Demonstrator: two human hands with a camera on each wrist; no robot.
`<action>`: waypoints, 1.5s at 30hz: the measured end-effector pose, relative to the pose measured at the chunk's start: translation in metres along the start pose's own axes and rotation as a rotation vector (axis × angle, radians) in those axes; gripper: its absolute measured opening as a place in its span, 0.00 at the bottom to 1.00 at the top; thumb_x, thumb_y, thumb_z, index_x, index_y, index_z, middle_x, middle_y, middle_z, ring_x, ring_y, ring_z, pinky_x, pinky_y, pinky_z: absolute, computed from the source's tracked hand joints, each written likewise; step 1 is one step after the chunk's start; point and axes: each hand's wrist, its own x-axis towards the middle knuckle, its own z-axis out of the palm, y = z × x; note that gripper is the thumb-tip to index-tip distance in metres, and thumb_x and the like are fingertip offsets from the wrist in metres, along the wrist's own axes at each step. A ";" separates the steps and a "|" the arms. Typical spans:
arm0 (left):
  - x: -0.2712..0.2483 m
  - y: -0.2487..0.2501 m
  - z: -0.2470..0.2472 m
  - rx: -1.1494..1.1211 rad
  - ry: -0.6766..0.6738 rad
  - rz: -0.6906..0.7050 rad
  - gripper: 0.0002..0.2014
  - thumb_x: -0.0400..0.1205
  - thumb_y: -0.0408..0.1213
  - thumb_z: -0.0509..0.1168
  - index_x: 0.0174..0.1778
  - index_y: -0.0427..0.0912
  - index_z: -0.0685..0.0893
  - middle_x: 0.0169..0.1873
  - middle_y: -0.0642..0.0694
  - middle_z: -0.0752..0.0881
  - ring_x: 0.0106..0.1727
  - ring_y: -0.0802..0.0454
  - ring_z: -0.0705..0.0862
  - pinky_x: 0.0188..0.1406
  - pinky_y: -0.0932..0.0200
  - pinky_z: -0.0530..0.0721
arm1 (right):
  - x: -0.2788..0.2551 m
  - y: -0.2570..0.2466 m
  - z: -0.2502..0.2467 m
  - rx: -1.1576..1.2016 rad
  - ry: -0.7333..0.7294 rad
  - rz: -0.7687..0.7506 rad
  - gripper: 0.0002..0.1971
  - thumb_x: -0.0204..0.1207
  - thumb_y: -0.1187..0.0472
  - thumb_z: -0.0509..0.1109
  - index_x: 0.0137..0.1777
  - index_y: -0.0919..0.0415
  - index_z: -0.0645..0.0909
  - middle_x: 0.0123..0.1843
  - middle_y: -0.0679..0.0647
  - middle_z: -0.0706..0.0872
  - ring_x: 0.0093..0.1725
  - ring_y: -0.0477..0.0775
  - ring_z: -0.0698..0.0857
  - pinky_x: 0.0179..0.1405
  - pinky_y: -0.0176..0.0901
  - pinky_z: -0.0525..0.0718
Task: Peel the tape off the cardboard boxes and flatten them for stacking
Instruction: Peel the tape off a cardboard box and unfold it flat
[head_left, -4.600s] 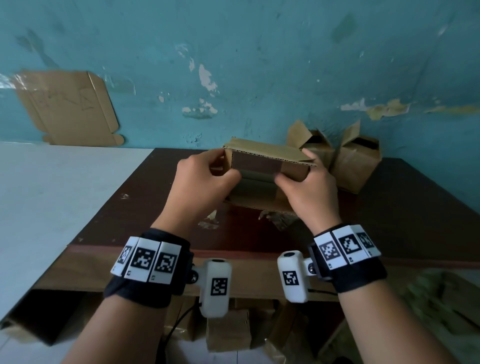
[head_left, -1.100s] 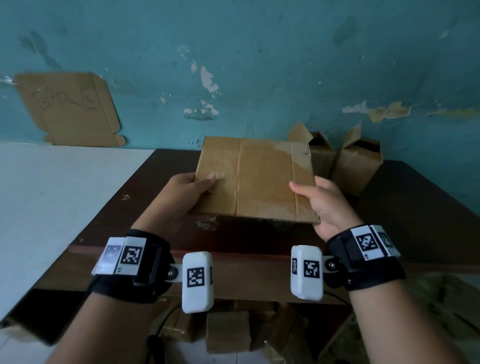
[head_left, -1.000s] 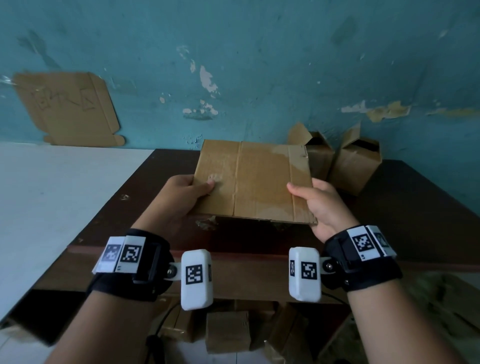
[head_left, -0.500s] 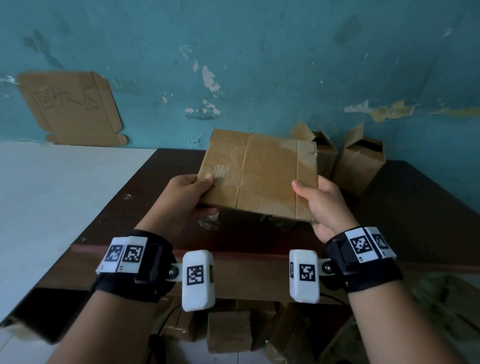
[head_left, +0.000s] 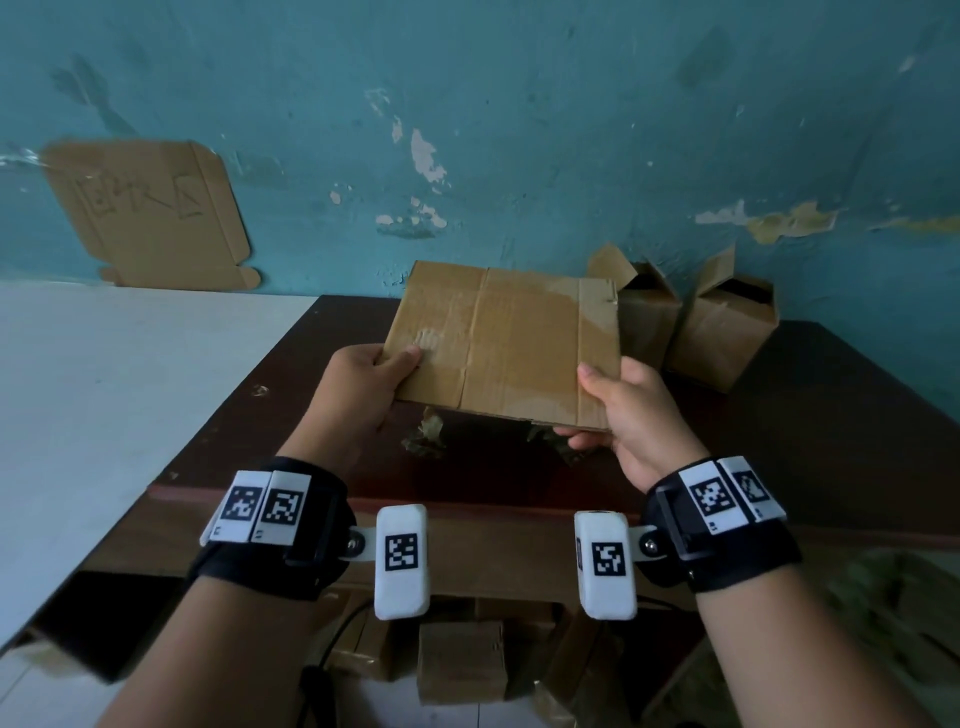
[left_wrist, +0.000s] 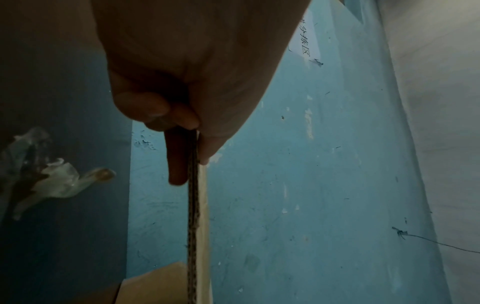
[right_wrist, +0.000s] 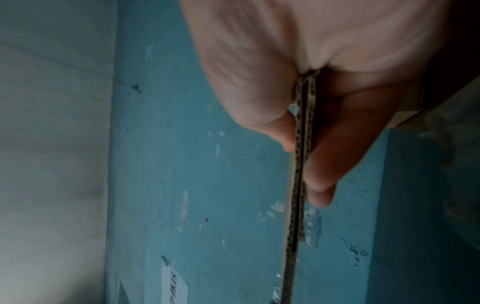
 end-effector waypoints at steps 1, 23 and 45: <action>0.000 0.000 0.000 0.008 -0.008 0.000 0.18 0.88 0.46 0.67 0.35 0.41 0.81 0.14 0.55 0.72 0.14 0.59 0.69 0.13 0.62 0.67 | 0.000 0.000 0.000 0.002 0.006 0.001 0.13 0.90 0.60 0.63 0.70 0.63 0.75 0.51 0.65 0.90 0.29 0.57 0.92 0.16 0.38 0.81; -0.013 0.013 -0.010 -0.161 -0.281 -0.235 0.17 0.89 0.49 0.64 0.48 0.38 0.88 0.27 0.42 0.87 0.21 0.52 0.85 0.20 0.64 0.80 | 0.001 -0.014 -0.025 -0.134 0.050 0.086 0.23 0.90 0.47 0.60 0.67 0.64 0.85 0.56 0.59 0.92 0.53 0.57 0.91 0.52 0.50 0.88; -0.005 0.004 -0.010 -0.141 -0.179 -0.183 0.18 0.89 0.47 0.66 0.58 0.33 0.87 0.28 0.42 0.87 0.21 0.54 0.82 0.17 0.63 0.72 | -0.005 -0.001 -0.006 0.018 0.015 0.092 0.12 0.88 0.53 0.66 0.62 0.61 0.81 0.39 0.56 0.87 0.17 0.46 0.79 0.13 0.33 0.66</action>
